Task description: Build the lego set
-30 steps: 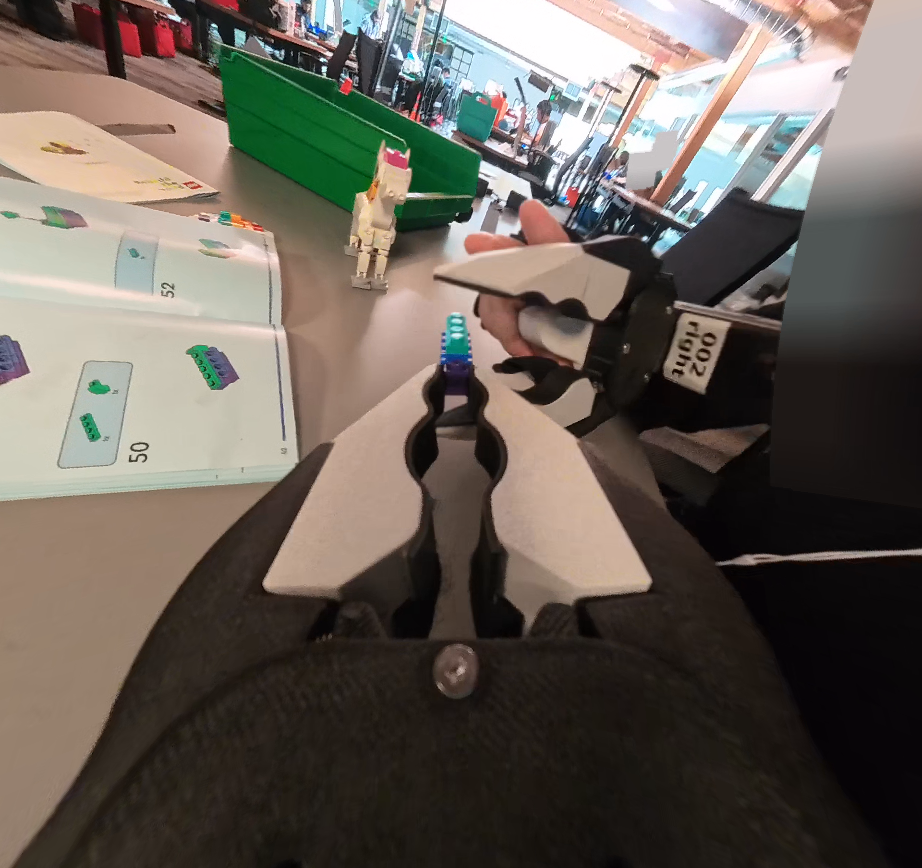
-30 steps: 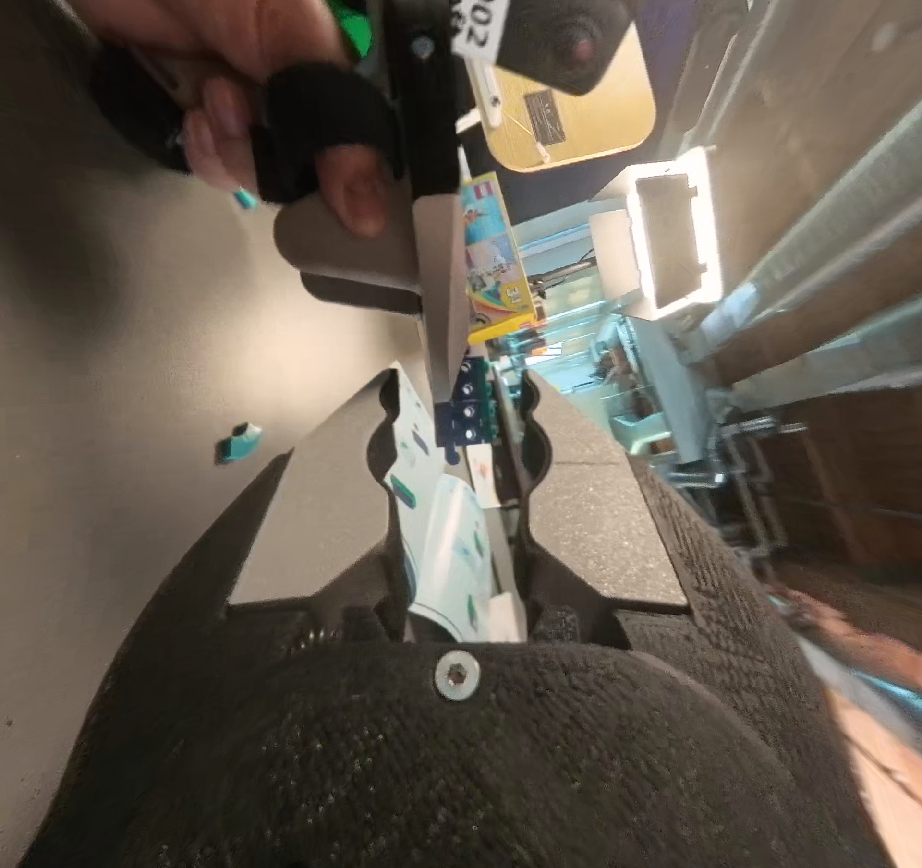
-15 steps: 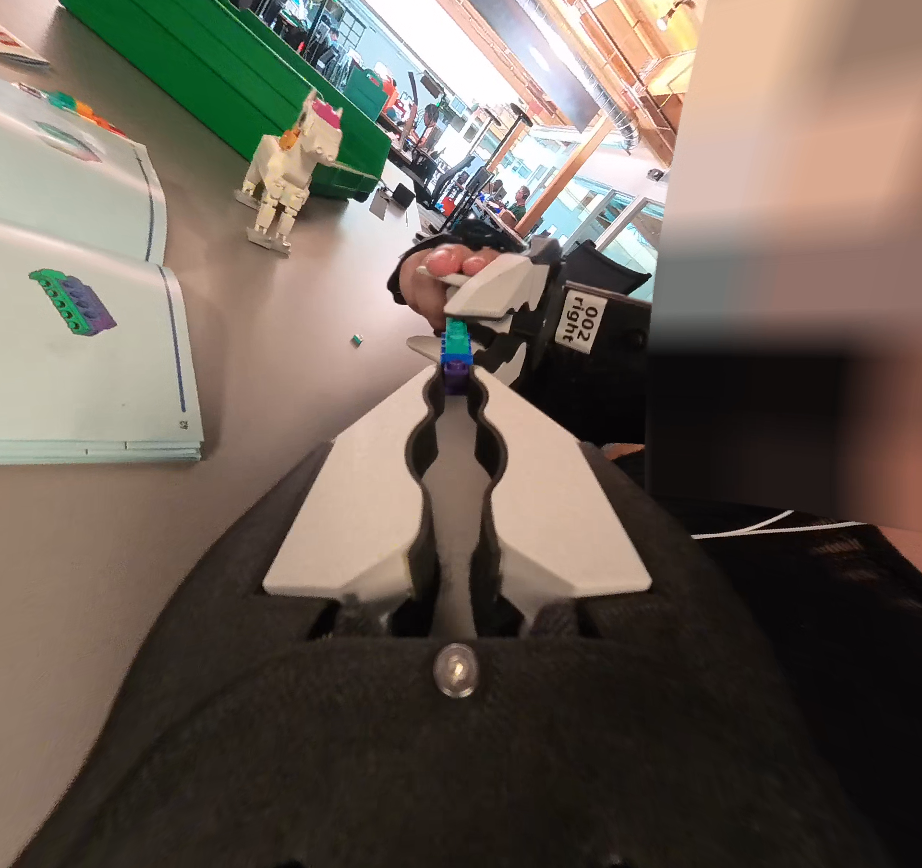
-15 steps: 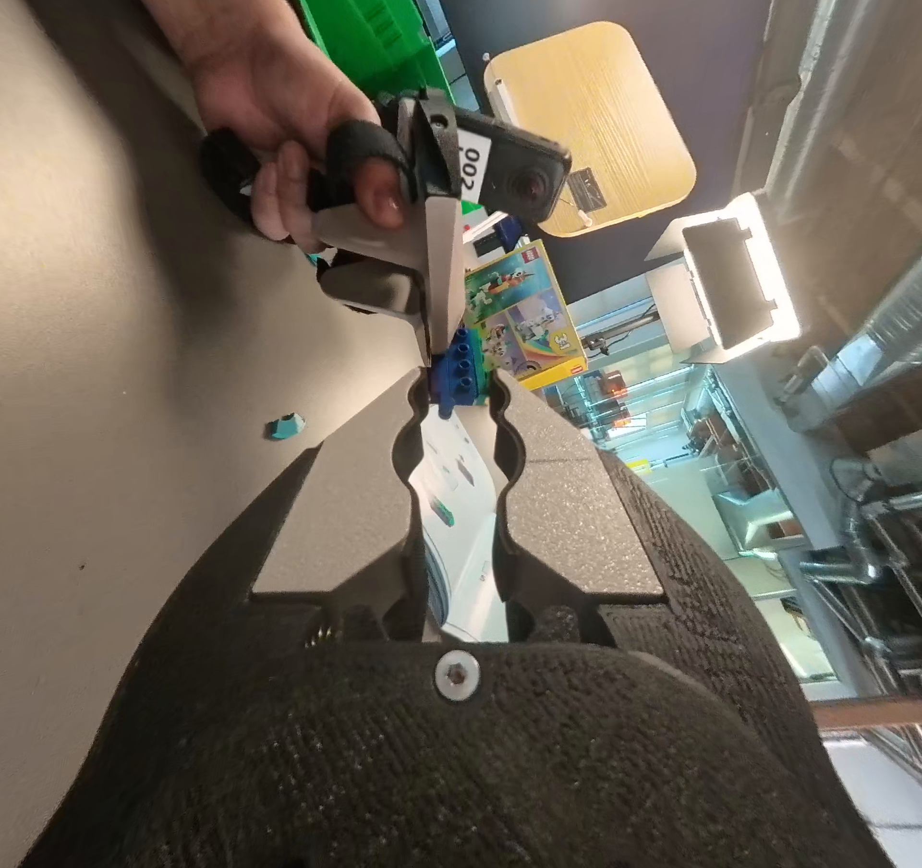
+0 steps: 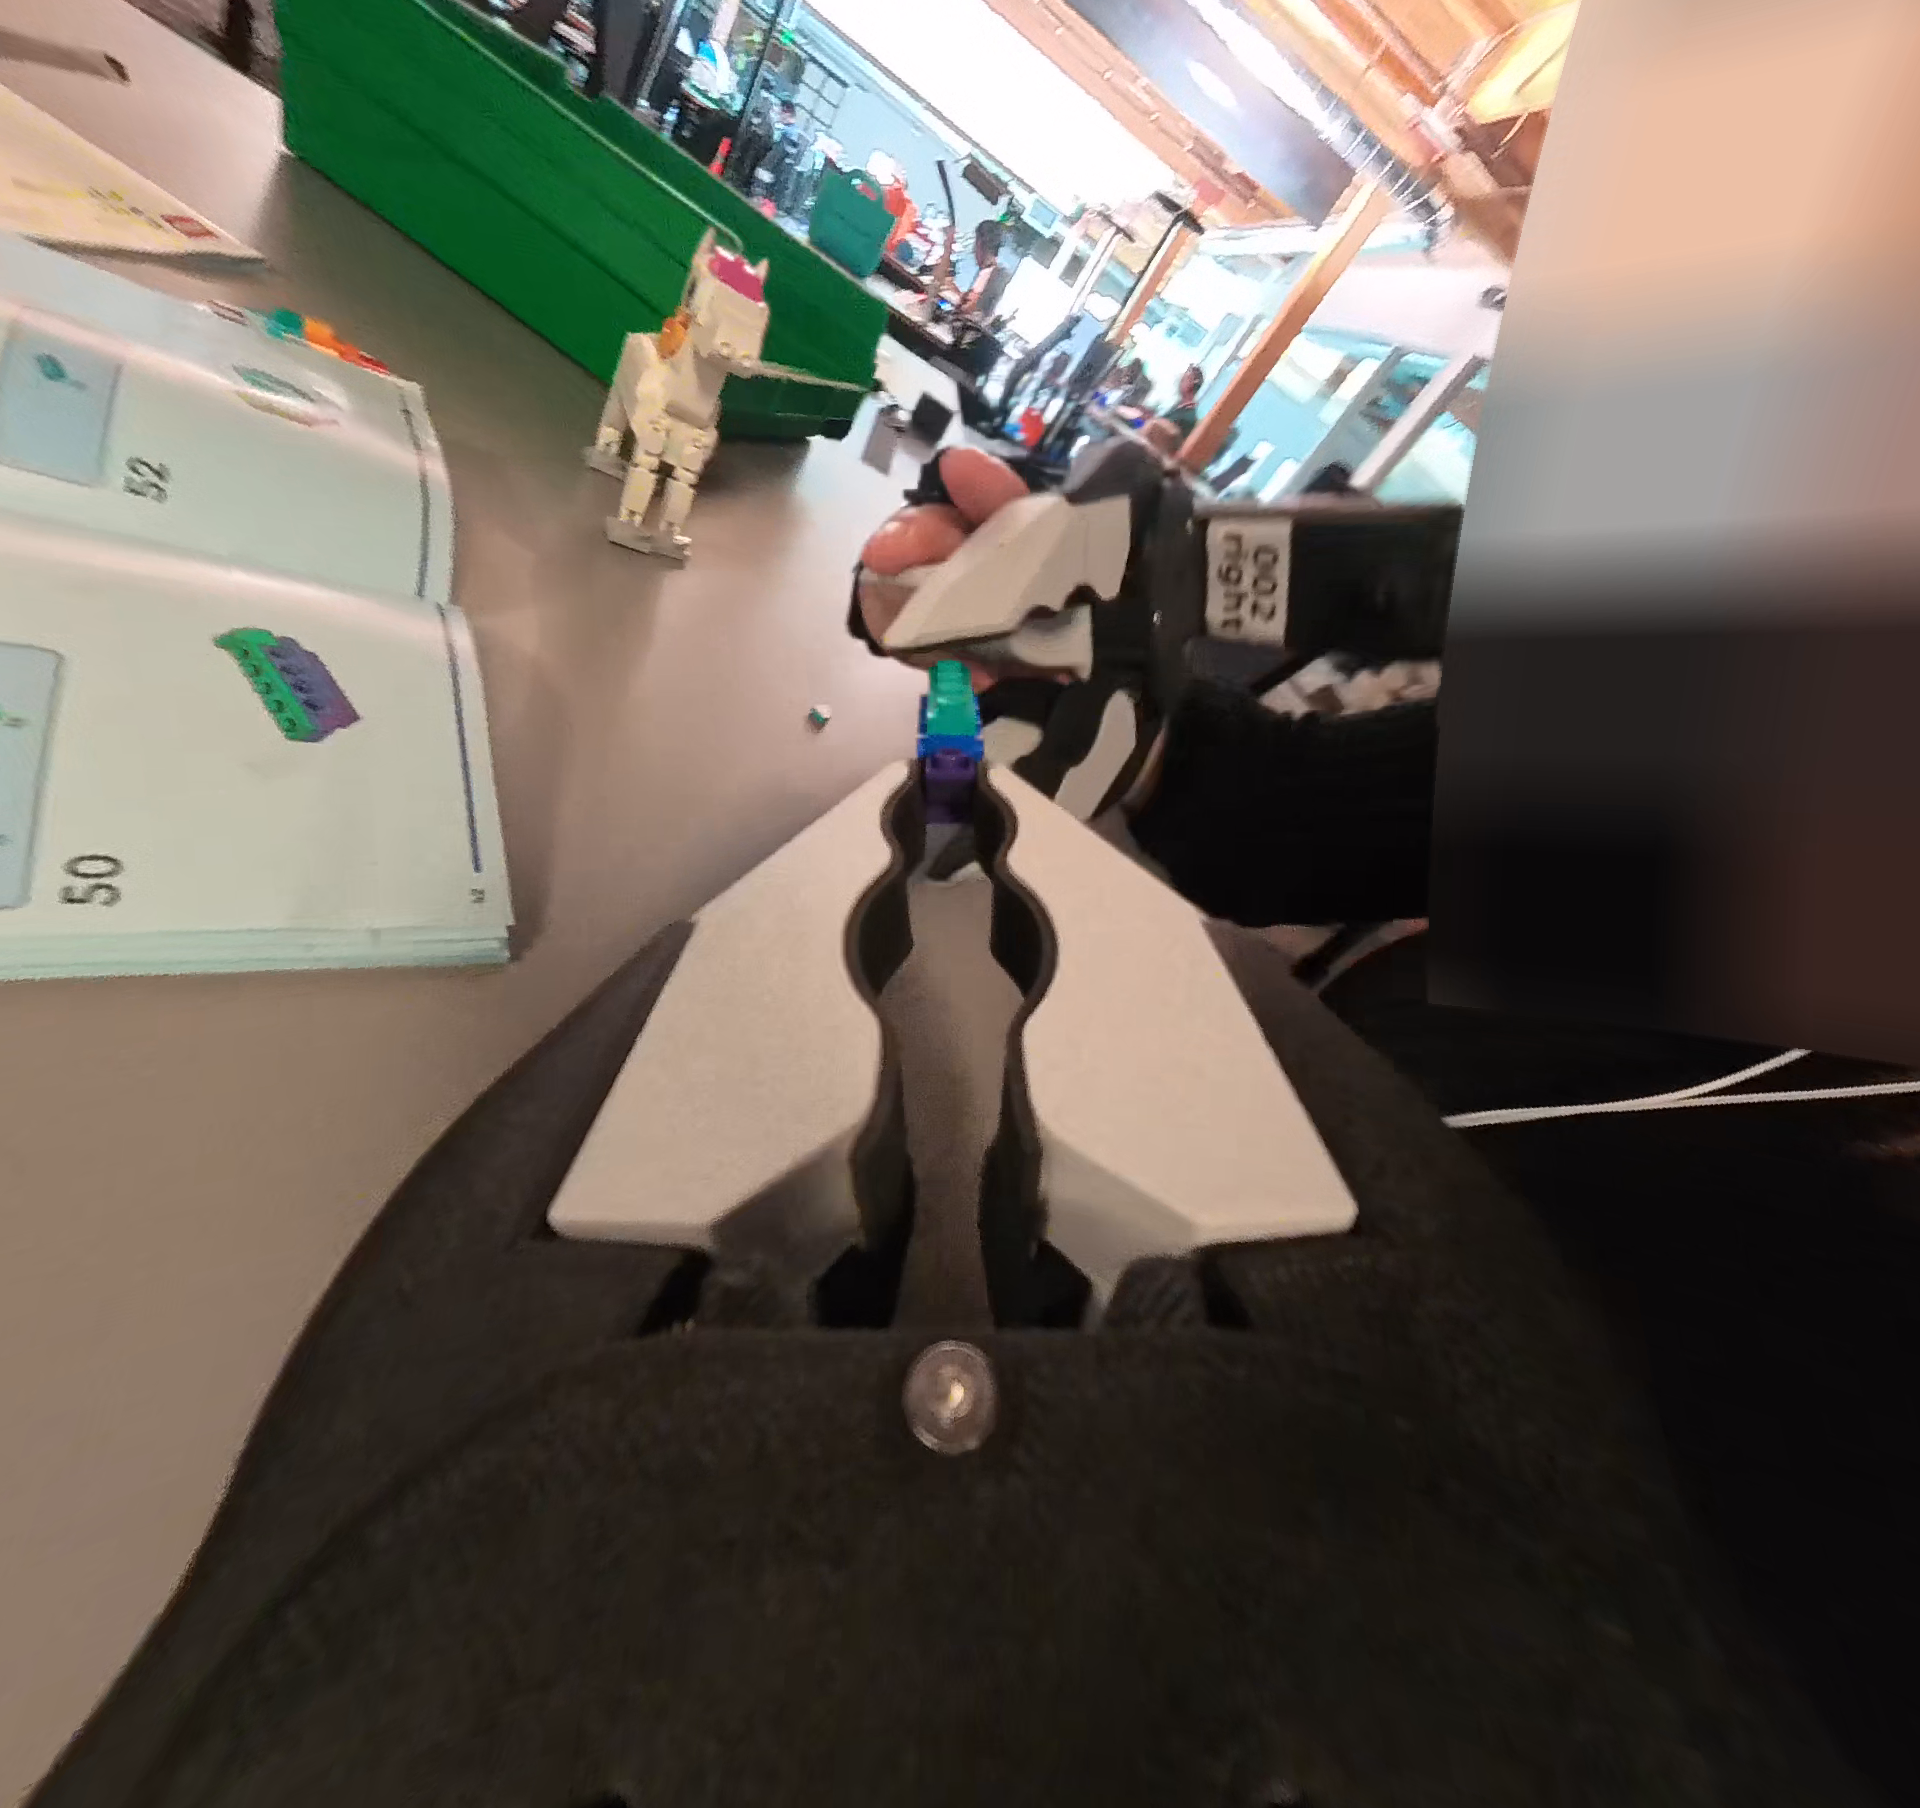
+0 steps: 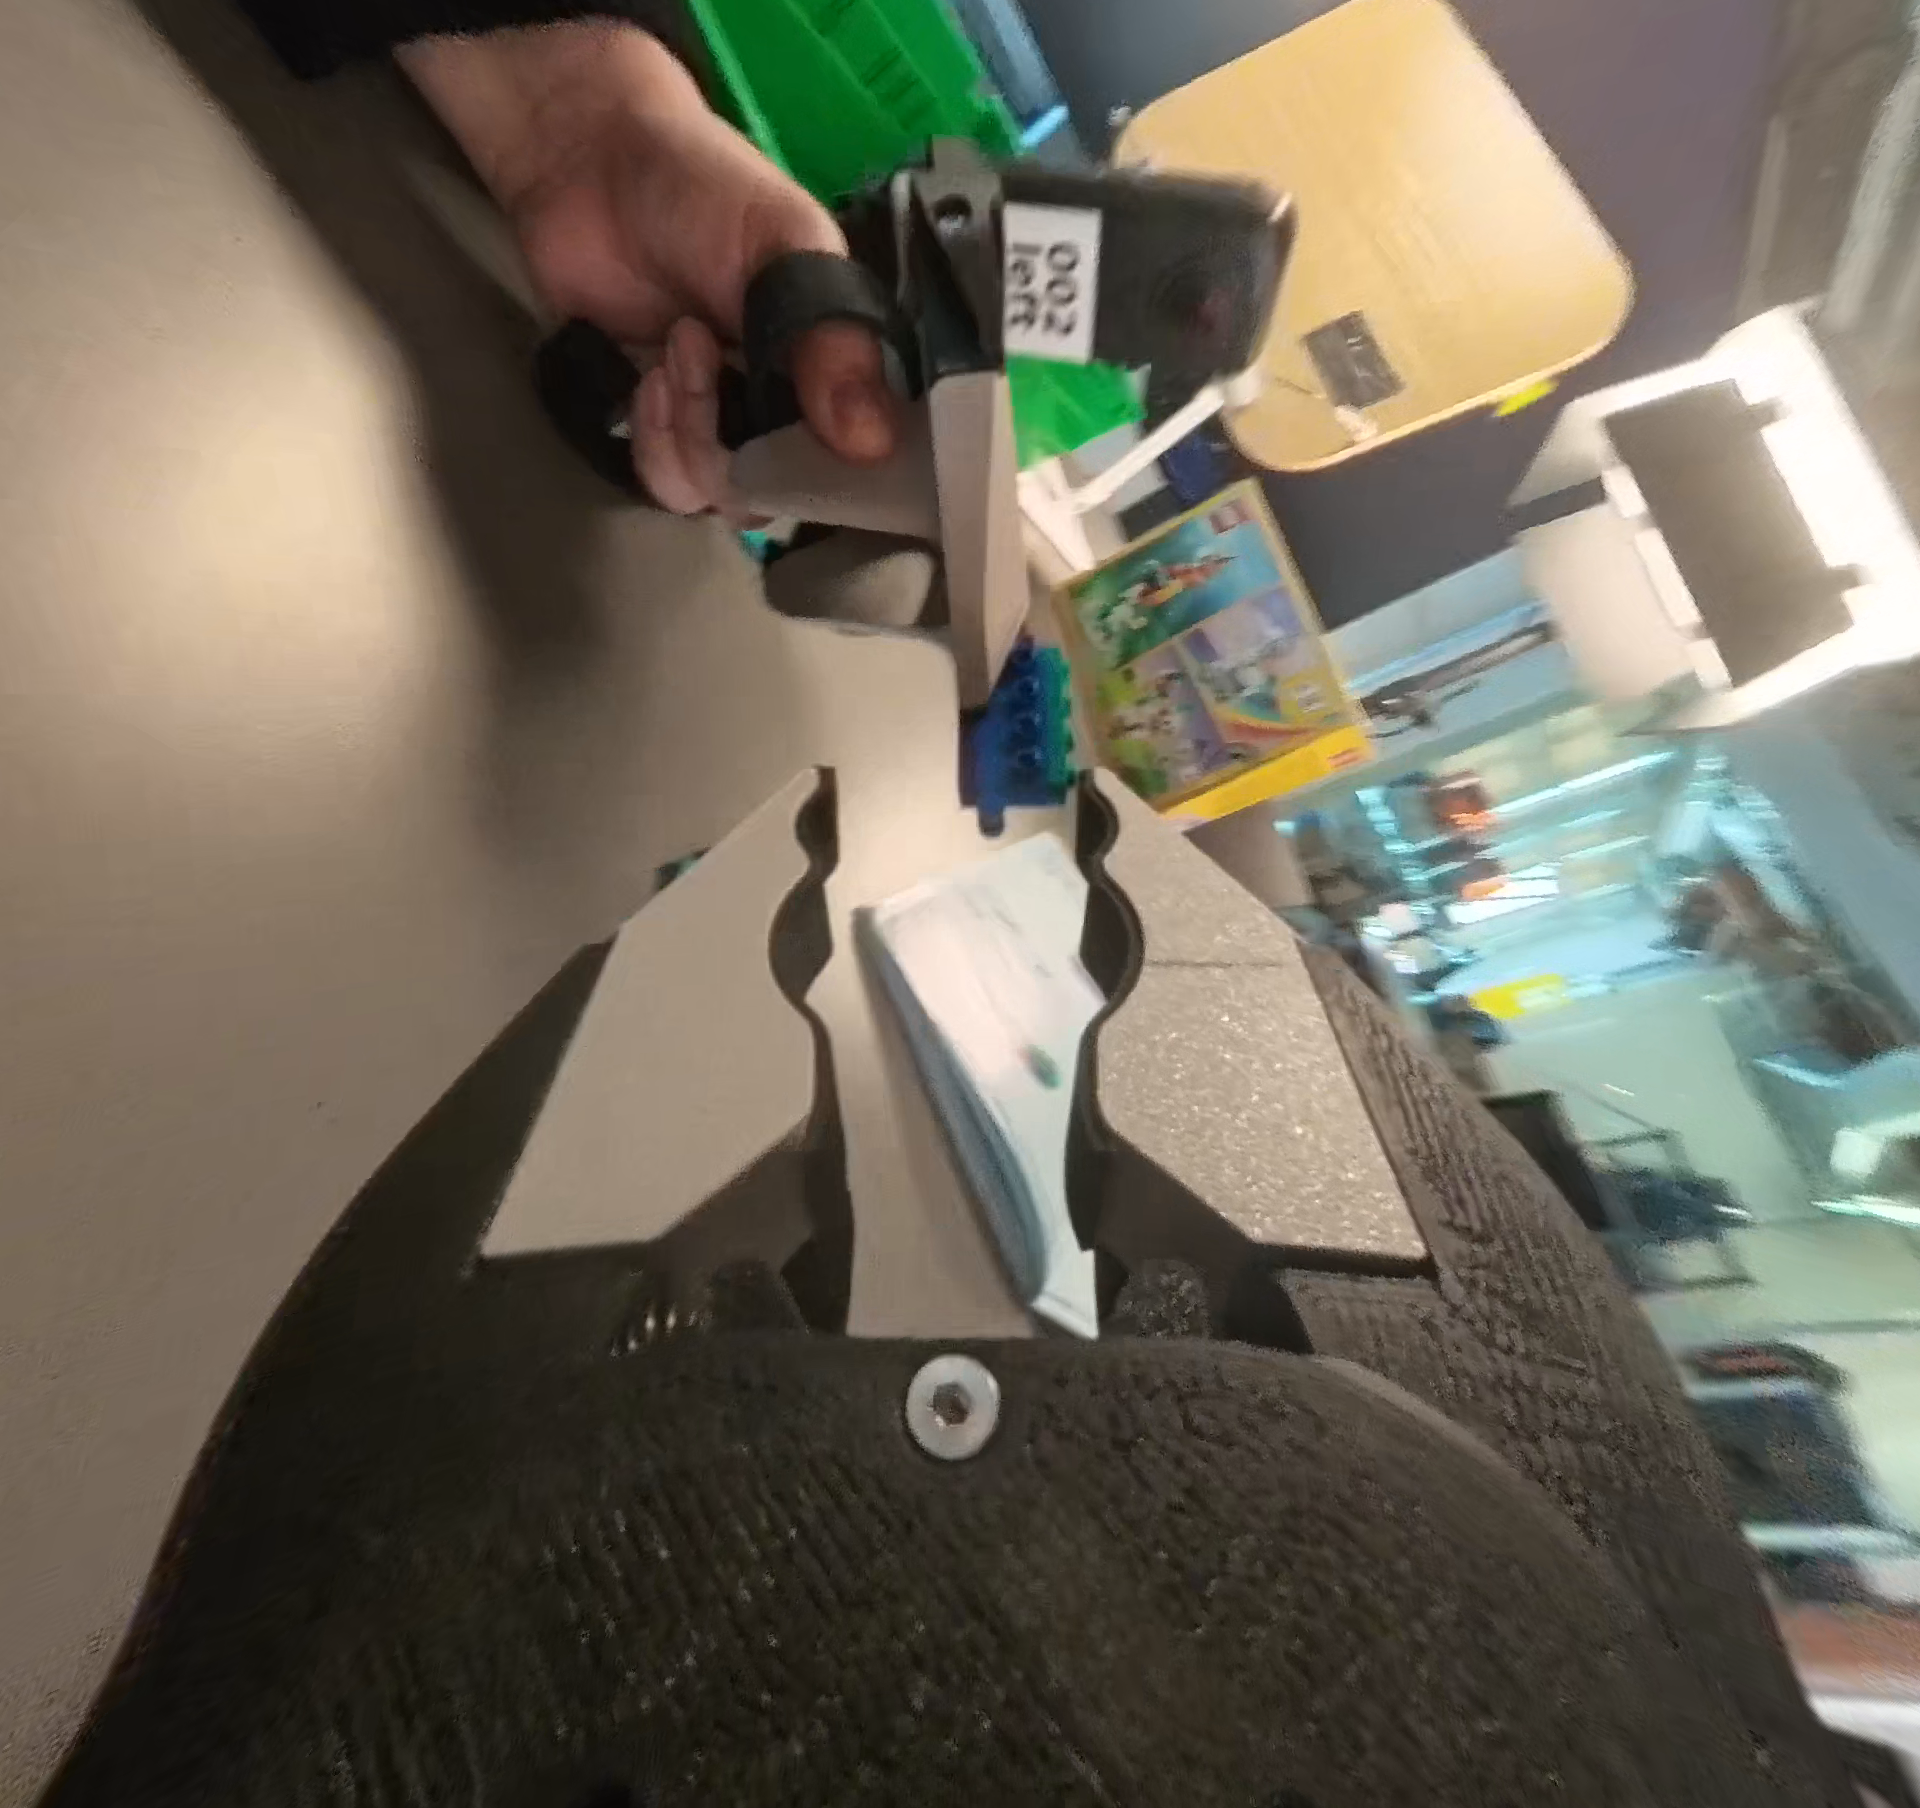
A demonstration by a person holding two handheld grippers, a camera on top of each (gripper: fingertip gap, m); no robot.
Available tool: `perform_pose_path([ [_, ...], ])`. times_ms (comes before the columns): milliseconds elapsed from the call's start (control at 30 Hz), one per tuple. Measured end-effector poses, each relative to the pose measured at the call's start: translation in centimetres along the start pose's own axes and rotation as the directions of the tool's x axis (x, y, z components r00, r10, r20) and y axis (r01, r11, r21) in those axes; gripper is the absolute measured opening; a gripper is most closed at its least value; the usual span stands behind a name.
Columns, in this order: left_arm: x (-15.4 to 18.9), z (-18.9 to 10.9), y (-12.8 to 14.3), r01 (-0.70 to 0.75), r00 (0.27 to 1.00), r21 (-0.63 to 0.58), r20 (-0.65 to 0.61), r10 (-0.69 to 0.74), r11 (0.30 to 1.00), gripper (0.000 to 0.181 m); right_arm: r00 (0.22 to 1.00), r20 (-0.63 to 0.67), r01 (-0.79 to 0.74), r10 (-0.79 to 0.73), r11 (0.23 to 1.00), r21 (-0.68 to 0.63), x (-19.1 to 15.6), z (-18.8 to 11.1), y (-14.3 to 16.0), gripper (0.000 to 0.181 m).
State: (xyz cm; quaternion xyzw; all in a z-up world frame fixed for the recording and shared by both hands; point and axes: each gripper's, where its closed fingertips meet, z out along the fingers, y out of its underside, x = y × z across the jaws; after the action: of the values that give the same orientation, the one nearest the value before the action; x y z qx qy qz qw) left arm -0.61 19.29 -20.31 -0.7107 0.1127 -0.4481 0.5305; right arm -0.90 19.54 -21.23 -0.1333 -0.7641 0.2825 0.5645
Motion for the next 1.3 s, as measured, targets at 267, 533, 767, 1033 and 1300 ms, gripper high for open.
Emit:
perform_pose_path([
  [267, 0.2, -0.2, 0.9, -0.262, 0.958, -0.088, 0.092, 0.27, 0.961, 0.007, 0.849, 0.144, -0.491, 0.509, 0.859, -0.142, 1.1, -2.8, 3.7, 0.05],
  [533, -1.9, -2.5, -2.4, -0.342, 0.907, 0.072, 0.287, 0.309, 0.937, 0.007, 0.711, 0.27, -0.544, 0.649, 0.751, -0.374, -2.8, -4.0, 6.8, 0.042],
  [767, -1.6, -2.5, -2.6, -0.343, 0.912, 0.102, 0.276, 0.305, 0.934, 0.007, 0.789, 0.241, -0.495, 0.566, 0.817, -0.297, -1.5, -3.8, 6.4, 0.038],
  [1033, -1.4, -2.5, -2.6, -0.357, 0.908, 0.104, 0.274, 0.318, 0.928, 0.007, 0.751, -0.622, -0.115, 0.222, 0.971, 0.209, 13.9, -11.6, 1.8, 0.021],
  [1300, -1.2, -2.3, -2.3, -0.365, 0.906, 0.088, 0.262, 0.332, 0.927, 0.007, 0.665, -0.731, -0.097, 0.152, 0.988, 0.117, 13.6, -10.4, 3.5, 0.005],
])
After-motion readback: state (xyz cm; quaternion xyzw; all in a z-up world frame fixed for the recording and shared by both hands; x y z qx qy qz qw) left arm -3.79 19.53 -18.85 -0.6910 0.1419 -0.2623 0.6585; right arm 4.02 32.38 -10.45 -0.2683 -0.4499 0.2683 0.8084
